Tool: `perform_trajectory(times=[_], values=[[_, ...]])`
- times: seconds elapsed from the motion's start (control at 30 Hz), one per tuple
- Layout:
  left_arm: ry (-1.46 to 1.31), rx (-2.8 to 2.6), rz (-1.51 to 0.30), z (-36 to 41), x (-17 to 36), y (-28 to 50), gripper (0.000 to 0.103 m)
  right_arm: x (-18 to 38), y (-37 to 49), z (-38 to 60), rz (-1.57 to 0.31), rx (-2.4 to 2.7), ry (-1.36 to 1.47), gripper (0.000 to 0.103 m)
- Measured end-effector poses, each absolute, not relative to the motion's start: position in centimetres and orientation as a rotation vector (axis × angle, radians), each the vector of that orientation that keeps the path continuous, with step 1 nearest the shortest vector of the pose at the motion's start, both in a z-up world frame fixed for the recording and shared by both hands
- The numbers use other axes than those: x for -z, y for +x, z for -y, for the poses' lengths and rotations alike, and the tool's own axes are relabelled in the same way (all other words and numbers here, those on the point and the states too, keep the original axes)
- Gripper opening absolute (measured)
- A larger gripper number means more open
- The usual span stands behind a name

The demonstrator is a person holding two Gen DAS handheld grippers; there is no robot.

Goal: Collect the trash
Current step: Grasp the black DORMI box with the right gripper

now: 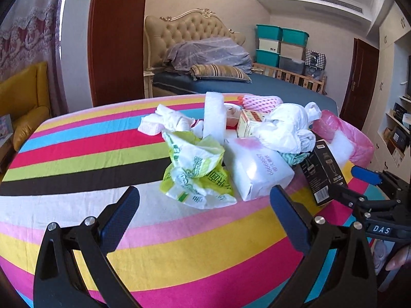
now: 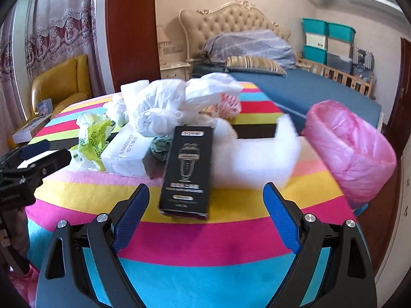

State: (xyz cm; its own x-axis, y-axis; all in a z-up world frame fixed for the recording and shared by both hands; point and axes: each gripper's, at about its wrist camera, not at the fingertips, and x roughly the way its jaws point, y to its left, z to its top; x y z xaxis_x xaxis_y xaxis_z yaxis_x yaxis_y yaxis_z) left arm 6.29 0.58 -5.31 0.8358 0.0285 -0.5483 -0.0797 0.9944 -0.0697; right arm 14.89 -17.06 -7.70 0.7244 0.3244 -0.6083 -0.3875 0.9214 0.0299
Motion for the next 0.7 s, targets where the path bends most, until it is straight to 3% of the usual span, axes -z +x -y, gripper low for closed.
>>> perform_trajectory(times=[0.13,0.27,0.33,0.4,0.63,0.7], values=[[-0.109,-0.059,-0.589,-1.0,5.4,6.0,0.098,8.3,15.4,16.0,-0.666,-0.384,-0.124,0.08],[-0.131,-0.052,-0.607,-1.5,5.3,6.5,0.098,8.6,16.0,16.1,-0.686,-0.38,-0.103,0.069],[-0.151,-0.053,-0.633,-2.0,5.3,7.2,0.098,8.7,16.1,16.2,-0.687,-0.397,-0.093,0.061],[-0.163,-0.063,-0.644,-2.3,5.4,7.8,0.098,8.9,16.1,16.3,-0.691,-0.412,-0.082,0.039],[-0.102,-0.102,-0.654,-1.9,4.6,9.8,0.097,8.9,15.1,17.1,-0.646,-0.415,-0.038,0.038],[-0.089,-0.1,-0.656,-1.5,4.4,10.6,0.09,9.0,14.8,17.2,-0.644,-0.421,-0.029,0.038]])
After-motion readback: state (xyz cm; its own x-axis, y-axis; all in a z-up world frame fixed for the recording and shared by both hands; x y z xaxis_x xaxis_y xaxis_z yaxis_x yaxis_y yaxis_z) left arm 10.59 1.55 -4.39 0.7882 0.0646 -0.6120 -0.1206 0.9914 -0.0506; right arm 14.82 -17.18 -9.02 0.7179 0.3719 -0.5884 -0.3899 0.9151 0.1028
